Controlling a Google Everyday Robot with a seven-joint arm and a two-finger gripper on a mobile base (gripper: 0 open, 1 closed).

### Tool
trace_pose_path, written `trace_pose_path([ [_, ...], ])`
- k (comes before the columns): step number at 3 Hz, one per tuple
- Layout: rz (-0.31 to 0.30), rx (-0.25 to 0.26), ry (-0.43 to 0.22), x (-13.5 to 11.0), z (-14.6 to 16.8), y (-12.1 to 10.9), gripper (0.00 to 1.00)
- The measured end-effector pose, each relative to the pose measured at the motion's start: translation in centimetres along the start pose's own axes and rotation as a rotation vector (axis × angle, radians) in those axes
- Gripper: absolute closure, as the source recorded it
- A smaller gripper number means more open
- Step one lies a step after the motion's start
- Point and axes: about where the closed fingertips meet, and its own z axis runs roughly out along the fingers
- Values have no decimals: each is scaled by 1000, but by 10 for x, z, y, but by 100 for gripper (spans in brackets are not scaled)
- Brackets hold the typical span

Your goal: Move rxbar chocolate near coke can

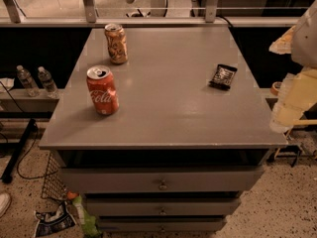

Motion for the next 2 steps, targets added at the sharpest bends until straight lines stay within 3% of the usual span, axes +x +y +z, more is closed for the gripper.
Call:
trace_pose_path([
  [1,0,0,0,0,0,0,0],
  [2,101,-21,-51,-2,29,-24,0],
])
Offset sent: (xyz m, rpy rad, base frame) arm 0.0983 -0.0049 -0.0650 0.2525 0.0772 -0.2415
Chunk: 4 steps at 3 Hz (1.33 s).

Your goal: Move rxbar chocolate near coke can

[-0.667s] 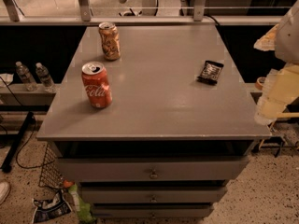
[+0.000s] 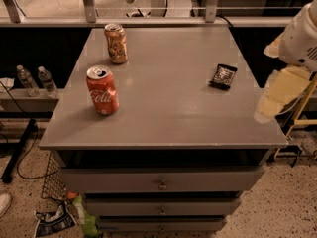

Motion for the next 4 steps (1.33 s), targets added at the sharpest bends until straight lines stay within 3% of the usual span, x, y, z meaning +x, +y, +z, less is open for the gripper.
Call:
trace_pose_path([
  [1,197,-30,-39,-6,55,-57,0],
  [2,391,-58,-17,-10,106,-106,0],
  [3,577,-72,18,-18,144,-140,0],
  [4,701,-85,54,-21,170,-154,0],
])
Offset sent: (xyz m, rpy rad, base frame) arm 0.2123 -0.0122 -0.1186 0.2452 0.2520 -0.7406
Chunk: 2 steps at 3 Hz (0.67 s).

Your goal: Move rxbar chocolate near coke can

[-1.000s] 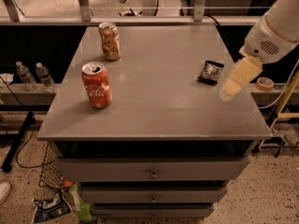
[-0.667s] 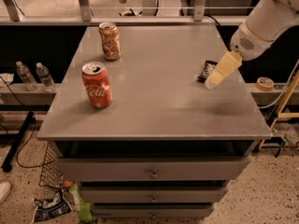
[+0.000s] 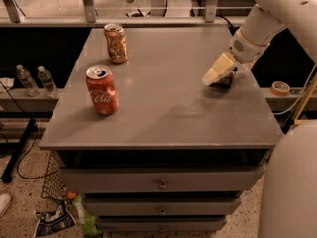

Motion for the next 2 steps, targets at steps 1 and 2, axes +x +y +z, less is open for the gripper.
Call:
trace_pose_path([
  [1,79,-3,26,-4,14,-6,0],
  [2,126,-12,38,-5,23,-9,18],
])
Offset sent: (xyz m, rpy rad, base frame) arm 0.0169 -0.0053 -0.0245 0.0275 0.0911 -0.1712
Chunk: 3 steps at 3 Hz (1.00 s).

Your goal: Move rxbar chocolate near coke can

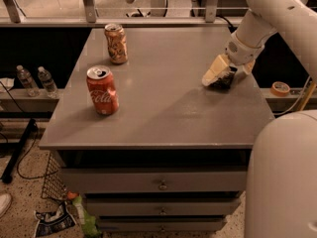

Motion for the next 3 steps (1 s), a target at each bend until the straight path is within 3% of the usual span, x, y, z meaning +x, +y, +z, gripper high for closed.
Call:
trace_pose_path([
  [3,4,-2,0,-4,-12,2,87],
])
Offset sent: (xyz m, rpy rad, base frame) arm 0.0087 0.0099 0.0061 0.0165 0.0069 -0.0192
